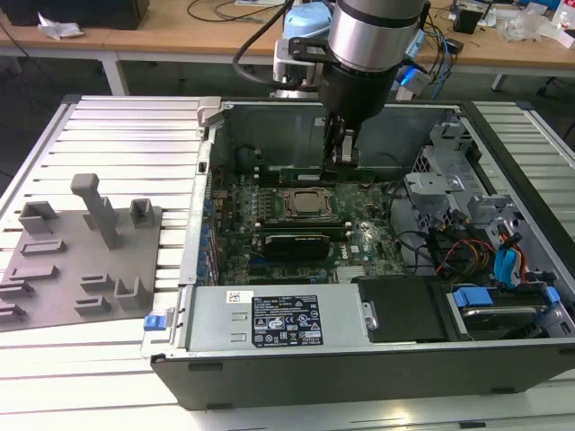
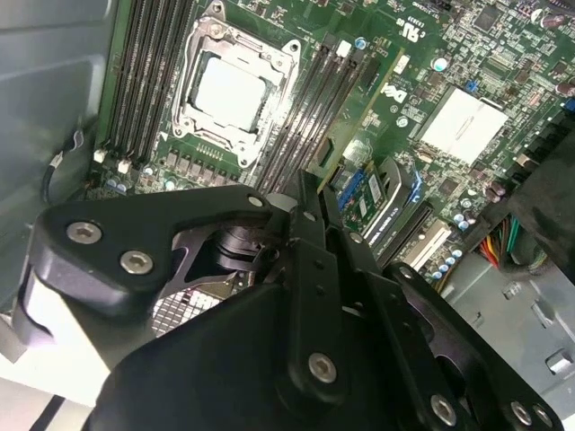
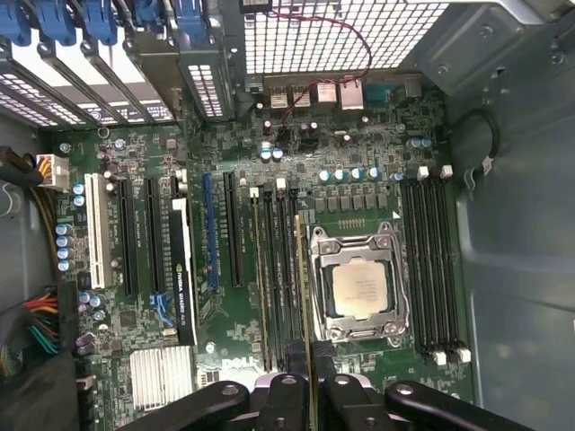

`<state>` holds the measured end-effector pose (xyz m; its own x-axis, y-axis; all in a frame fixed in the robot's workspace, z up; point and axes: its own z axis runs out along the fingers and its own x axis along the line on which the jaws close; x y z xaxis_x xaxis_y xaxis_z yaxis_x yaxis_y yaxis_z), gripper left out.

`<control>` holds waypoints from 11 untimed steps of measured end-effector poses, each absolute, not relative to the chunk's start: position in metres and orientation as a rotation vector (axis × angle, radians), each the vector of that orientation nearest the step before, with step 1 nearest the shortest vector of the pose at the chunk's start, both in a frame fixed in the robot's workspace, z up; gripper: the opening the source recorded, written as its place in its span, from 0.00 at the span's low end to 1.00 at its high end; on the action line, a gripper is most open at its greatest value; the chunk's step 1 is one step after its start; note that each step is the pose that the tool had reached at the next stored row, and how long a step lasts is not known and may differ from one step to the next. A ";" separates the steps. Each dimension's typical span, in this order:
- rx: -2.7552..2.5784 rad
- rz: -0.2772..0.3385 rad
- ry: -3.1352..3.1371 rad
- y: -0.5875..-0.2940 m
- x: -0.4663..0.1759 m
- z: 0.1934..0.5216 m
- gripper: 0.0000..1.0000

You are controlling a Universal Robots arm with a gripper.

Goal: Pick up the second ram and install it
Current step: 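Insert the second ram into the second slot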

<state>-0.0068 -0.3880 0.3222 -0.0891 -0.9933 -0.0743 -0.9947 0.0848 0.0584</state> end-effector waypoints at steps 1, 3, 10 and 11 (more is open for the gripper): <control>-2.110 0.146 2.302 -0.388 -0.007 0.321 0.14; -2.110 0.146 2.302 -0.388 -0.007 0.320 0.14; -2.110 0.146 2.302 -0.388 -0.007 0.313 0.14; -2.110 0.146 2.302 -0.388 -0.007 0.312 0.14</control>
<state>-0.0067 -0.3880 0.3117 -0.0890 -0.9933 -0.0744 -0.9947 0.0848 0.0584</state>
